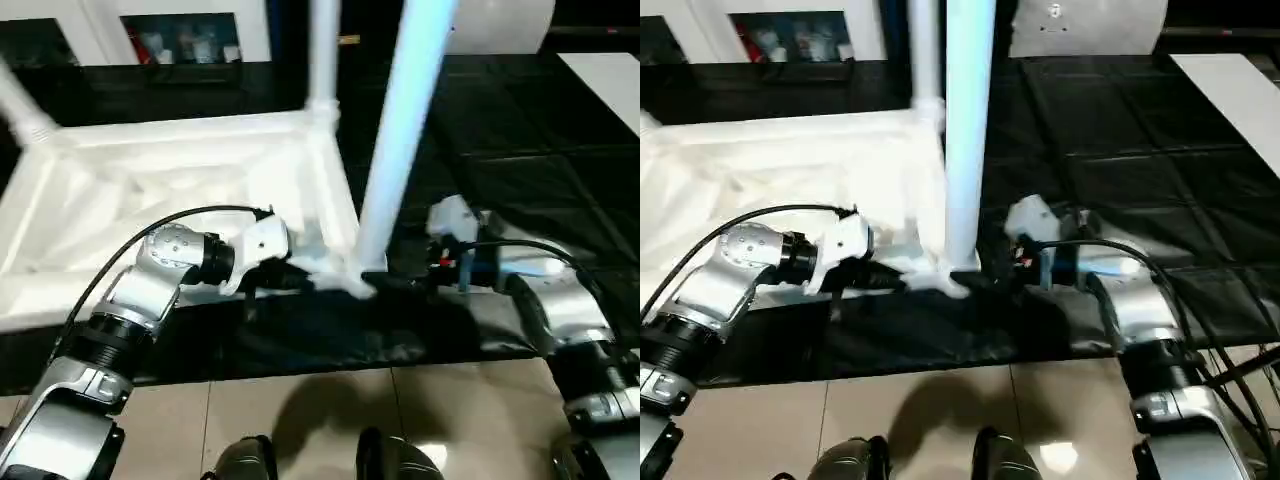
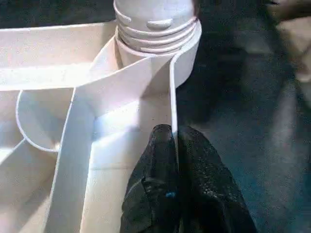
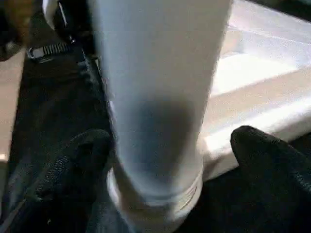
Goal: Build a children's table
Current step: Rotate leg to tighten
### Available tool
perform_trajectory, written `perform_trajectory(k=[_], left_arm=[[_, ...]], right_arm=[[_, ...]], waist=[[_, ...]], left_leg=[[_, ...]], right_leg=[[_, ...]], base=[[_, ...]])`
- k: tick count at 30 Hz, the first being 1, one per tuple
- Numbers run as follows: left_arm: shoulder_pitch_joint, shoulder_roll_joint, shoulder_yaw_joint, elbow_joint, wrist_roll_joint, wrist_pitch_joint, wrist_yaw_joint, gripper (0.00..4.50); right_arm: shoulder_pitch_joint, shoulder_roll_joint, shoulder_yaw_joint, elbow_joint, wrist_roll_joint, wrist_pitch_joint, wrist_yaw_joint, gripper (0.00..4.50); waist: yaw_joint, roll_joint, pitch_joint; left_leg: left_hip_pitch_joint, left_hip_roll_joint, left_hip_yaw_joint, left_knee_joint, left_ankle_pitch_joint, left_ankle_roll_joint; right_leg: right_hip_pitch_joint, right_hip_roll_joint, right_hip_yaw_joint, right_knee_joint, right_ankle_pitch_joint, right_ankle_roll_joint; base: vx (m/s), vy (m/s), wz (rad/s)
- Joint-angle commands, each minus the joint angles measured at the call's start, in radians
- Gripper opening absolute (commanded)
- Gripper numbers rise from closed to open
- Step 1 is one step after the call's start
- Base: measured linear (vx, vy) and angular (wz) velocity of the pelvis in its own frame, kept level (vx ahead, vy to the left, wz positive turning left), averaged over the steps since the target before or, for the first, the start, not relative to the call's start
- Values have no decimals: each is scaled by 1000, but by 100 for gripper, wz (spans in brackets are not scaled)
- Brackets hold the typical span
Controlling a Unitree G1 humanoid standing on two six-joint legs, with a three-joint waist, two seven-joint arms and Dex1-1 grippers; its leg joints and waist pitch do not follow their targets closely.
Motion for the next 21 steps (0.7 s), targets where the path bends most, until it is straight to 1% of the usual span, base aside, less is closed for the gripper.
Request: perform_trajectory(k=[1, 2, 3, 4, 5, 6, 7, 8, 11, 13, 14, 15, 16, 17, 18, 21], left_arm=[[-4, 23, -58, 0, 26, -38, -70, 0], [-7, 27, -63, 6, 27, -49, -84, 0], [-10, 29, -66, 11, 29, -58, -92, 0], [-12, 28, -66, 16, 30, -64, -97, 0], [-14, 27, -66, 18, 30, -65, -98, 0], [-19, 21, -65, 26, 31, -69, -100, 0], [-21, 19, -65, 28, 32, -69, -100, 0], [-22, 18, -65, 29, 32, -69, -99, 0], [-27, 12, -66, 36, 34, -73, -98, 0], [-27, 12, -68, 39, 33, -77, -98, 0], [-29, 12, -71, 44, 30, -81, -98, 0], [-30, 11, -72, 46, 29, -83, -99, 0], [-30, 12, -73, 48, 28, -84, -98, 0], [-30, 12, -73, 48, 28, -84, -98, 0], [-31, 11, -71, 51, 30, -86, -99, 0], [-32, 9, -66, 61, 34, -96, -100, 0]], right_arm=[[-29, -13, 25, 35, -6, -16, 56, 425], [-37, -15, 33, 42, 0, -15, 75, 425], [-42, -16, 40, 46, 4, -15, 88, 412], [-45, -15, 49, 49, 3, -14, 101, 412], [-46, -14, 51, 50, 1, -16, 105, 397], [-48, -12, 62, 55, -6, -19, 118, 391], [-48, -12, 66, 56, -9, -20, 122, 381], [-47, -11, 70, 57, -11, -23, 125, 381], [-47, -7, 82, 59, -16, -28, 134, 349], [-48, -5, 82, 63, -20, -31, 138, 322], [-52, -8, 86, 70, -21, -34, 148, 311], [-54, -10, 88, 73, -22, -35, 153, 311], [-56, -12, 88, 76, -21, -34, 156, 299], [-56, -12, 88, 76, -21, -34, 156, 299], [-57, -13, 86, 78, -20, -35, 157, 280], [-60, -14, 87, 86, -18, -38, 163, 272]], waist=[[-2, -8, -102], [-1, -10, -103], [0, -9, -102], [0, -10, -102], [2, -9, -102], [5, -10, -103], [5, -10, -102], [6, -10, -103], [6, -11, -103], [6, -11, -104], [5, -13, -104], [6, -12, -104], [6, -12, -104], [5, -14, -103], [6, -14, -104], [7, -15, -104]], left_leg=[[21, 65, -18, -64, -177, 96], [18, 65, -18, -65, -173, 98], [19, 64, -17, -64, -176, 99], [18, 64, -17, -64, -180, 97], [19, 64, -16, -63, -180, 96], [20, 64, -16, -63, -176, 92], [19, 63, -16, -63, -176, 92], [19, 64, -17, -63, -179, 88], [19, 63, -17, -63, -183, 83], [19, 63, -18, -62, -181, 82], [19, 64, -18, -62, -181, 84], [19, 63, -18, -62, -180, 85], [19, 63, -17, -62, -179, 87], [19, 63, -17, -62, -179, 87], [18, 63, -17, -61, -175, 90], [18, 62, -17, -60, -169, 92]], right_leg=[[74, -74, 67, -52, -325, -203], [76, -74, 67, -50, -320, -204], [74, -74, 67, -50, -323, -204], [76, -75, 68, -51, -335, -197], [75, -75, 69, -52, -339, -196], [74, -75, 69, -52, -346, -191], [74, -74, 68, -53, -349, -190], [74, -75, 68, -53, -355, -188], [74, -74, 68, -54, -364, -185], [75, -75, 68, -54, -363, -185], [75, -74, 67, -53, -361, -184], [75, -74, 67, -53, -361, -185], [74, -73, 67, -53, -362, -184], [74, -74, 68, -54, -362, -183], [75, -74, 68, -53, -361, -183], [74, -73, 67, -53, -363, -179]], base=[[0, 0, 0], [0, 0, 0], [0, 0, 0], [0, 0, 0], [0, 0, 0], [0, 0, 0], [0, 0, 0], [0, 0, 0], [0, 0, 0], [0, 0, 0], [0, 0, 0], [0, 0, 0], [0, 0, 0], [0, 0, 0], [0, 0, 0], [0, 0, 0]])
